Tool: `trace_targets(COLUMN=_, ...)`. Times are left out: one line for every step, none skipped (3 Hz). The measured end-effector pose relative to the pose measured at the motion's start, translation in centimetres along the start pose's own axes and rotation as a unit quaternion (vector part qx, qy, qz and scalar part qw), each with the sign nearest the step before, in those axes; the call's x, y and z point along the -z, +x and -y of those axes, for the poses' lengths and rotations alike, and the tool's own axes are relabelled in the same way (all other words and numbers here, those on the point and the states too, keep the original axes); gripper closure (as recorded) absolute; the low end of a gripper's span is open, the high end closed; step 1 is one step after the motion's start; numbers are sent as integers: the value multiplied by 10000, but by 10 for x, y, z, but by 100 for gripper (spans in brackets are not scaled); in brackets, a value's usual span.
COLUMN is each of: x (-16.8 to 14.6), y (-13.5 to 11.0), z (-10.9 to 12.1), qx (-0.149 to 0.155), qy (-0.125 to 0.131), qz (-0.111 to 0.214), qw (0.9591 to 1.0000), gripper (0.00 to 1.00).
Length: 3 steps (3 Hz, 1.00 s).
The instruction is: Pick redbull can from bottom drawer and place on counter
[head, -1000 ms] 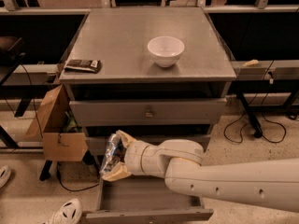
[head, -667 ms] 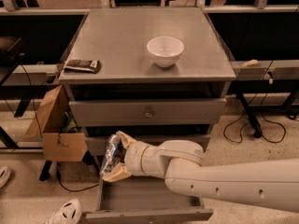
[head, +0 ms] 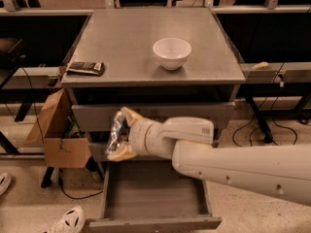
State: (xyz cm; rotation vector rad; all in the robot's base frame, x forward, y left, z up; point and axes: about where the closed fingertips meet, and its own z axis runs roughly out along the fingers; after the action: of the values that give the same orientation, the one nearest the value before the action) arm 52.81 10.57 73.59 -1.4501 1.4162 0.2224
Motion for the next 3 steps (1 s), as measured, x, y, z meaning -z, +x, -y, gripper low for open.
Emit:
trace_targets(x=27, y=-45, z=61, qx=456, qy=488, qz=-212, qw=9975, gripper=100)
trace_targets(x=59, y=-74, z=126, qx=733, qy=994, qz=-122, qw=9923, gripper=100)
trace_targets(x=76, y=-84, z=195, qx=846, qy=1273, qz=174, qw=9881, gripper=100)
